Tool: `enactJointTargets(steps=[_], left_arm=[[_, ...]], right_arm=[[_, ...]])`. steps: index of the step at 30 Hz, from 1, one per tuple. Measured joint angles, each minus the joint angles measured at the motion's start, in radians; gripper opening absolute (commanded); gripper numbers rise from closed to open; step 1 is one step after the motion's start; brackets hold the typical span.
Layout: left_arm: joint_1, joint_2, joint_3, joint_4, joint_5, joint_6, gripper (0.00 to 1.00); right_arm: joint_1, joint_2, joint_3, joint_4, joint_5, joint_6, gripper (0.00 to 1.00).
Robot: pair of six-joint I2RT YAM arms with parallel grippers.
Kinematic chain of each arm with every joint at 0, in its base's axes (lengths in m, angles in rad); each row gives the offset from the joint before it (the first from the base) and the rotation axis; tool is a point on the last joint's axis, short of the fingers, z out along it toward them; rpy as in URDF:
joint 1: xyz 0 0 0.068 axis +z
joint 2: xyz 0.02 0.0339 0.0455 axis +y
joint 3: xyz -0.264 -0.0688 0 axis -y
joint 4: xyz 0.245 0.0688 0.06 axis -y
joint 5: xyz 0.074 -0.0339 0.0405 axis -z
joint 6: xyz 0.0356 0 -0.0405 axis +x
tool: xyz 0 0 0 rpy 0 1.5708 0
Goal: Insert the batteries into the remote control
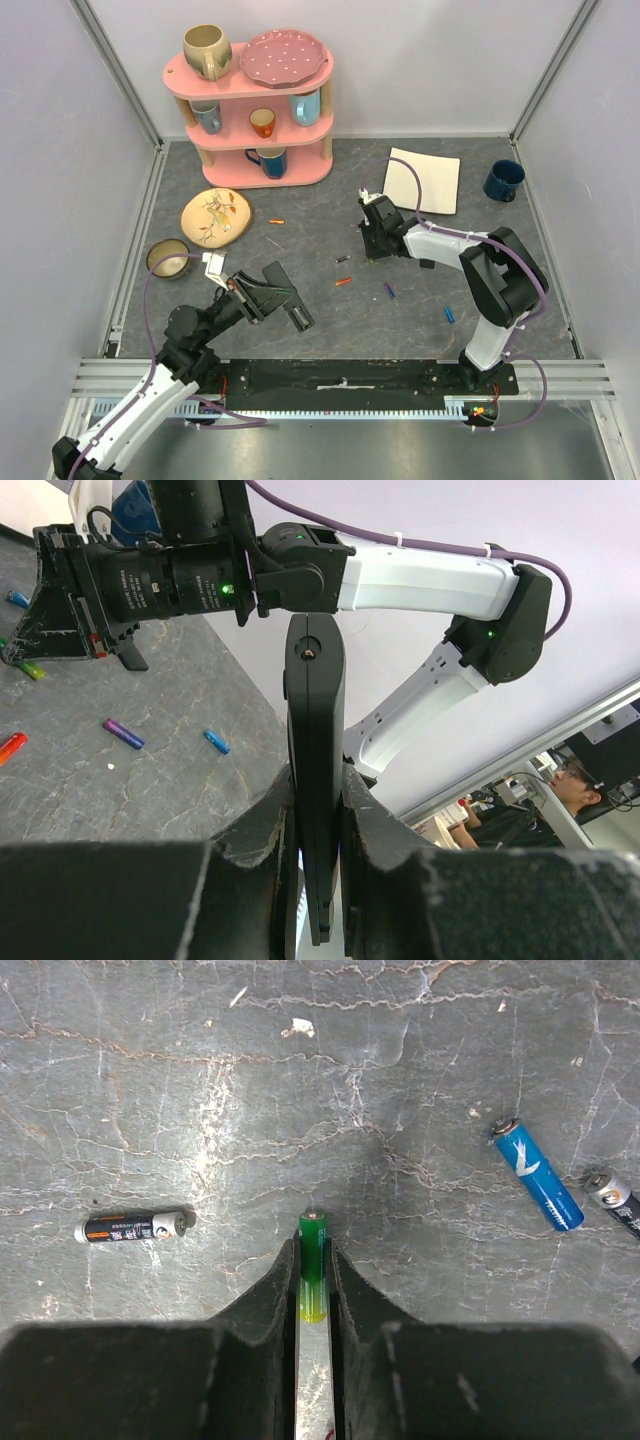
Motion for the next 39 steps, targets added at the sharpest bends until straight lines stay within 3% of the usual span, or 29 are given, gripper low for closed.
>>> enactJointTargets(steps=[5, 8, 15, 24, 31, 39], left_arm=[[0.000, 0.009, 0.000, 0.015, 0.000, 0.000, 0.02], [0.000, 0.011, 0.000, 0.019, 0.000, 0.000, 0.02], [0.000, 0.014, 0.000, 0.019, 0.000, 0.000, 0.02], [0.000, 0.069, 0.000, 0.054, -0.001, 0.000, 0.02], [0.000, 0.235, -0.002, 0.173, -0.005, -0.004, 0.02], [0.000, 0.466, -0.003, 0.389, -0.031, -0.043, 0.02]], right_arm=[[0.003, 0.008, 0.015, -0.022, 0.008, 0.005, 0.26], [0.004, 0.014, 0.026, -0.035, 0.010, 0.004, 0.22], [0.004, 0.020, 0.034, -0.048, 0.012, 0.000, 0.00], [0.004, -0.017, -0.004, -0.038, 0.013, 0.011, 0.00], [0.042, -0.306, -0.134, -0.092, 0.014, 0.026, 0.00], [0.108, -0.679, -0.138, -0.090, 0.003, 0.028, 0.00]])
